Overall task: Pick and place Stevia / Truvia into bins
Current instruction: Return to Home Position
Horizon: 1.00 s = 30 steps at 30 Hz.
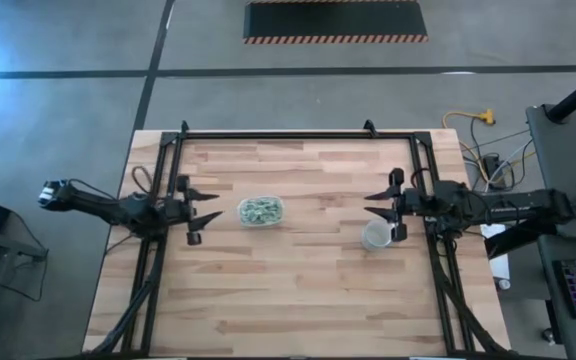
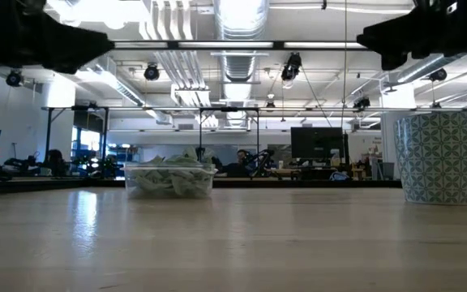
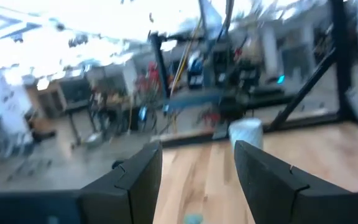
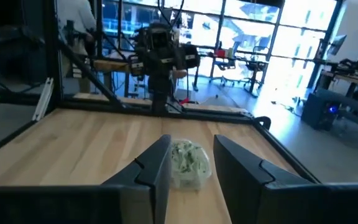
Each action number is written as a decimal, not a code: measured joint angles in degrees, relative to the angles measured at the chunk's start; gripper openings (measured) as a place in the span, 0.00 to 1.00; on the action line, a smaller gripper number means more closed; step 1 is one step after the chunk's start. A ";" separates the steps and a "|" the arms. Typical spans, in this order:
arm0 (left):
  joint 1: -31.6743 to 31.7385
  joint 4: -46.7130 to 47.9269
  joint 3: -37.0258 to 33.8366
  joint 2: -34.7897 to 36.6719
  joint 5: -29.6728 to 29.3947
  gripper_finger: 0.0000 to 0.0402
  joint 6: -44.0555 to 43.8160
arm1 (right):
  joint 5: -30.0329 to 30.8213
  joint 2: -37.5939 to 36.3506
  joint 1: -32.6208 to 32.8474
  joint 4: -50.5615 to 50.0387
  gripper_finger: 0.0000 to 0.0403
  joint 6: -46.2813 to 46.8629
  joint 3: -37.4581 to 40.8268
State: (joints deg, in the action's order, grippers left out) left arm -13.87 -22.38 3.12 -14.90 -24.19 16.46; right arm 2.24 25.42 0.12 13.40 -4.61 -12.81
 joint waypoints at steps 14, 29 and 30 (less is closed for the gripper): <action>0.04 8.02 -0.94 13.32 5.11 0.46 3.46 | -6.17 -5.32 -0.02 1.84 0.27 -1.43 3.33; 3.93 7.84 -0.57 13.31 12.18 0.46 3.41 | -5.67 -15.73 -1.09 1.74 0.23 -1.48 8.59; 4.28 7.86 -0.57 13.31 12.27 0.46 3.39 | -5.68 -16.01 -1.09 1.68 0.23 -1.15 8.81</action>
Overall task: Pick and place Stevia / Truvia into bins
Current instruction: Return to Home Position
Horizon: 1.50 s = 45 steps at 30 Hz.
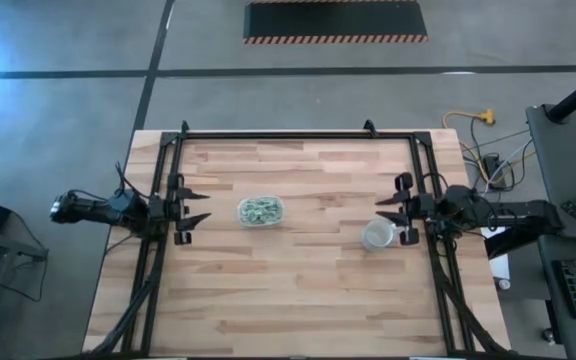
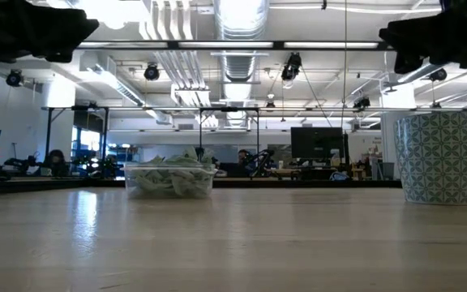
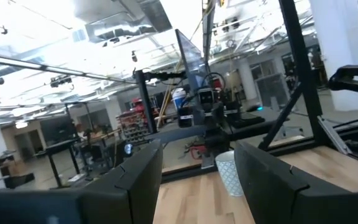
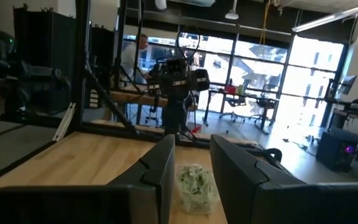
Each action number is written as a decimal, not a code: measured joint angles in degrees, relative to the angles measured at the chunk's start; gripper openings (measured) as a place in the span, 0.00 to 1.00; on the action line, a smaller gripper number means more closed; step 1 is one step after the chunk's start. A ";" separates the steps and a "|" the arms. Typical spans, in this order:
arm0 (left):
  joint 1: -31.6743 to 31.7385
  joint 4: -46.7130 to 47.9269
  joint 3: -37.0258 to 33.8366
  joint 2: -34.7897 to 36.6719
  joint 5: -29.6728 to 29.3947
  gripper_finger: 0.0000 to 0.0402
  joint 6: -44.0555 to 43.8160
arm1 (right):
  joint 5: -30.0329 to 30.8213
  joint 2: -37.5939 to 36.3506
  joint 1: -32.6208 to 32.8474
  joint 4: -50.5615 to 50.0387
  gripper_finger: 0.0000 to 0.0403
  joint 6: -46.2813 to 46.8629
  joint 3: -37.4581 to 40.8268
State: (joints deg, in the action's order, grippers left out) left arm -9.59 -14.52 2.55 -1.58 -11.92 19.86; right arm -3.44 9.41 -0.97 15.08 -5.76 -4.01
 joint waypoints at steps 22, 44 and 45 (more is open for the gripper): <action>7.89 3.43 -0.55 -0.30 9.54 0.46 -5.86 | -0.10 -1.53 0.07 -2.88 0.23 1.31 0.92; 7.85 7.63 -2.10 -1.40 12.02 0.46 -7.46 | -1.09 -1.58 0.26 -3.90 0.21 3.19 3.51; 7.85 7.67 -2.12 -1.44 12.02 0.46 -7.50 | -1.99 -1.80 0.26 -3.53 0.21 2.61 3.51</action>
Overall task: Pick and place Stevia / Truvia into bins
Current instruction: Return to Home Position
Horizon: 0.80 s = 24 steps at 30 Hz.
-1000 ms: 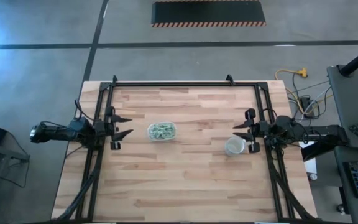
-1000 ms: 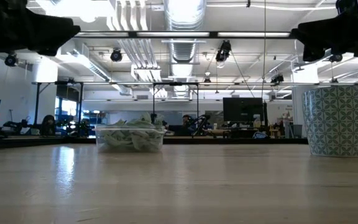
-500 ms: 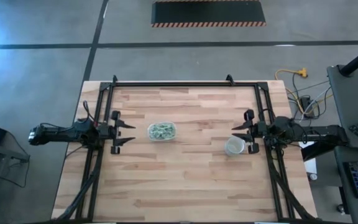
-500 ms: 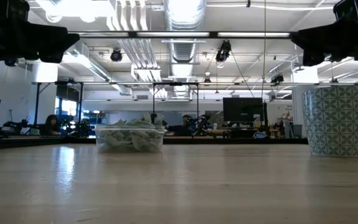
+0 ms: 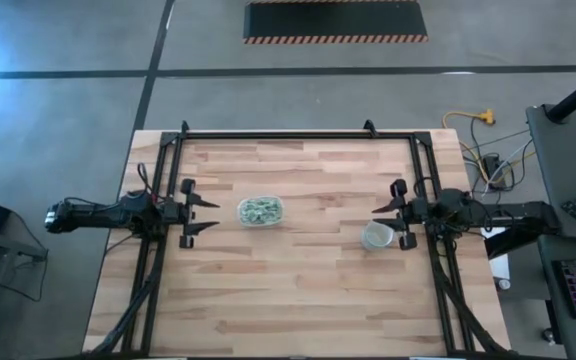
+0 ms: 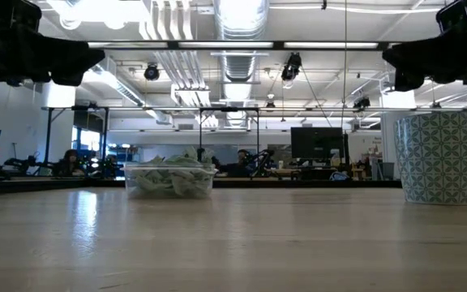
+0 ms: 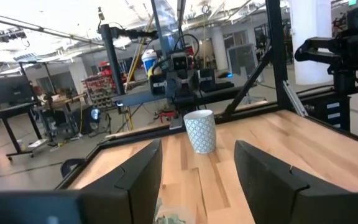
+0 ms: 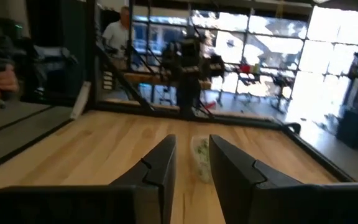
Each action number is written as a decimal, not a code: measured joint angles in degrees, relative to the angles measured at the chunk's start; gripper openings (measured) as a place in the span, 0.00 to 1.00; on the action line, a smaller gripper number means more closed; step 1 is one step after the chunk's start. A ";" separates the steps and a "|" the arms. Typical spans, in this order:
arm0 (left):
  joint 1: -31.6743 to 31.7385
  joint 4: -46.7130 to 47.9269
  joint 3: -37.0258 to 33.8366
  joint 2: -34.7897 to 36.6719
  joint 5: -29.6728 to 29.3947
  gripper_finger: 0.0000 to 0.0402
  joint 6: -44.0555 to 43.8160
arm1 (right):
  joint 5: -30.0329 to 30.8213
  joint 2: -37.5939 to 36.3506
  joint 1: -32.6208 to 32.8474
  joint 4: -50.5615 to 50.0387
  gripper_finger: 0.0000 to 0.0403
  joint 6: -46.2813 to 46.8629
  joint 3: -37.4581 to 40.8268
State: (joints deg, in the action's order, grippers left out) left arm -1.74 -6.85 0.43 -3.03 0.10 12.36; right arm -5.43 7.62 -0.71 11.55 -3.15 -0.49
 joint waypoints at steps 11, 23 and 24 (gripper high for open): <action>-0.07 0.41 -0.06 0.15 0.93 0.46 -0.07 | -3.87 -7.50 0.29 -3.88 0.19 -0.62 -0.07; -0.07 4.61 -0.09 0.76 0.37 0.46 0.02 | -2.03 -6.04 1.62 -10.10 0.21 4.40 -0.04; -0.07 4.55 -0.11 0.79 0.37 0.46 0.02 | -2.01 -5.74 1.60 -10.08 0.22 4.36 -0.04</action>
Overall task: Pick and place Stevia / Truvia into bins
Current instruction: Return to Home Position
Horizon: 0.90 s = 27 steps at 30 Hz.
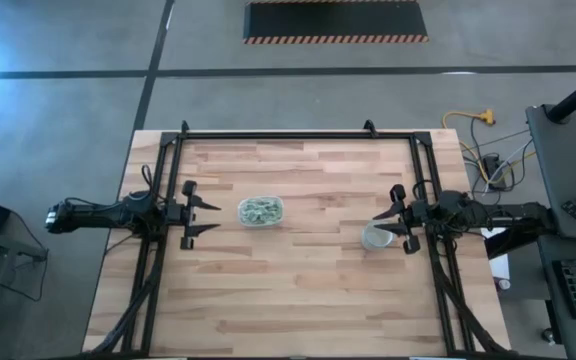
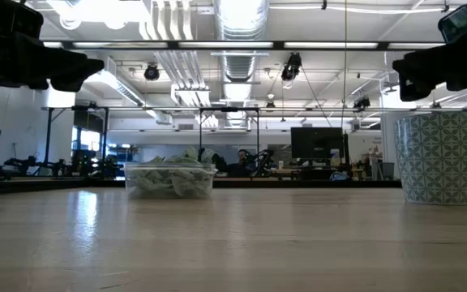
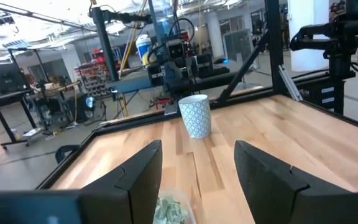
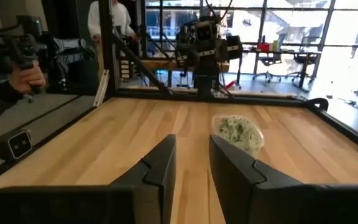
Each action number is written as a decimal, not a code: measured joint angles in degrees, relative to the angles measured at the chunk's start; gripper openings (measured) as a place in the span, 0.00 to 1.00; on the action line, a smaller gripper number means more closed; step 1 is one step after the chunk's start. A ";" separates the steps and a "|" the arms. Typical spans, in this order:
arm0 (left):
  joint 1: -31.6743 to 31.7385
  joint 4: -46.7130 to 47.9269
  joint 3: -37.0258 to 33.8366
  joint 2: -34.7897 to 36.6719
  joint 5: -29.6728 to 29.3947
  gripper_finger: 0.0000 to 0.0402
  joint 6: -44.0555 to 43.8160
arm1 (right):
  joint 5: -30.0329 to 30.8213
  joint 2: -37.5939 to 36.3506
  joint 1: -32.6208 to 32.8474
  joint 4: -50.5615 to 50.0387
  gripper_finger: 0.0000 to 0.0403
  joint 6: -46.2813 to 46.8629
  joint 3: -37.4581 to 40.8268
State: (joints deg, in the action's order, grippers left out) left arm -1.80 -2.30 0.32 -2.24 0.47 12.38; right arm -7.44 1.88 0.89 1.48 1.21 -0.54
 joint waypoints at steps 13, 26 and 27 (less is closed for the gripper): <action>0.00 -0.43 0.12 -0.59 -0.04 0.46 -0.03 | -0.02 1.63 -0.02 0.02 0.18 0.22 0.00; 0.00 -0.27 0.20 -0.71 -0.07 0.46 0.00 | -0.02 1.65 -0.02 0.02 0.21 0.17 0.00; 0.00 -0.18 0.20 -0.73 -0.07 0.46 0.00 | -0.02 1.65 -0.02 0.03 0.21 0.22 0.00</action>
State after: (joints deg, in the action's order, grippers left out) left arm -1.80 -2.48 0.51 -2.96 0.40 12.38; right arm -7.46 3.53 0.86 1.51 1.43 -0.54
